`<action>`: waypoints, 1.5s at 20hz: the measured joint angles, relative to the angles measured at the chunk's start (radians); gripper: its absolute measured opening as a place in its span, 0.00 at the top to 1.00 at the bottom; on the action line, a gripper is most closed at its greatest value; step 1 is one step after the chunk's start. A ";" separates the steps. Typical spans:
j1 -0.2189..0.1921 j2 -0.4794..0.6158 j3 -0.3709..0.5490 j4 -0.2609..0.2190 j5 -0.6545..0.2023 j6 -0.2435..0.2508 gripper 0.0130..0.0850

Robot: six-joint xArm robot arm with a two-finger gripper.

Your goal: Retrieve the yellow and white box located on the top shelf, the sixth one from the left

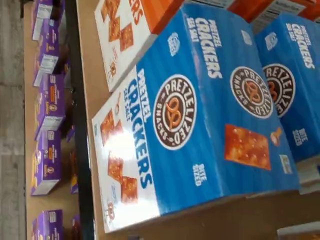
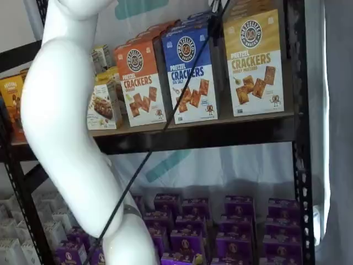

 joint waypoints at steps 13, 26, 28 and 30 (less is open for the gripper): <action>0.058 0.064 -0.049 -0.048 -0.101 -0.005 0.00; 0.098 0.116 -0.104 -0.128 -0.105 -0.005 0.00; 0.102 0.122 -0.111 -0.141 -0.104 -0.007 0.00; 0.107 0.131 -0.123 -0.160 -0.101 -0.010 0.00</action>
